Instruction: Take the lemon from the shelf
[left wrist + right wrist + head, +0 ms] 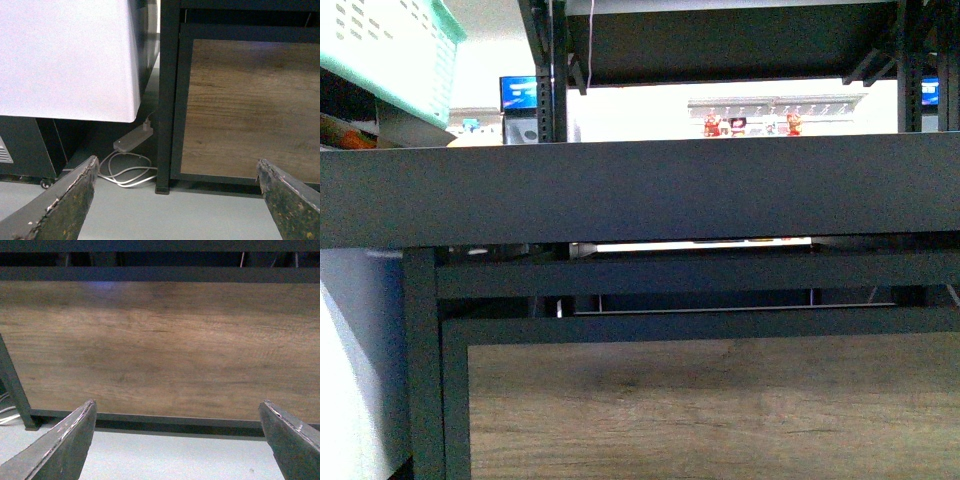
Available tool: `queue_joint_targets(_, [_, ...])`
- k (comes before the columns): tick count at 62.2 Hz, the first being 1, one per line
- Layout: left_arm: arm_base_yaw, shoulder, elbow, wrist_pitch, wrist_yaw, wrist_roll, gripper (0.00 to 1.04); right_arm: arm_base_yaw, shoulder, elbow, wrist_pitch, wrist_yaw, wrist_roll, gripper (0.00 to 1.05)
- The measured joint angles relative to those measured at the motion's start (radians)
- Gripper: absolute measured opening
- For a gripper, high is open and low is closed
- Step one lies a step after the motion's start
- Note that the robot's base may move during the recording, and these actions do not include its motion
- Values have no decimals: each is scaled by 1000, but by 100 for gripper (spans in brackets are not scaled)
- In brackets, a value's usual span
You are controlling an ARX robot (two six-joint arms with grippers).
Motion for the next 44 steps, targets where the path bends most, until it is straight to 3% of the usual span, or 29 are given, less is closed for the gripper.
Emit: queue_joint_targets(44, [0, 0, 0, 0, 0, 0, 97, 0, 0, 0, 0, 0, 0, 97])
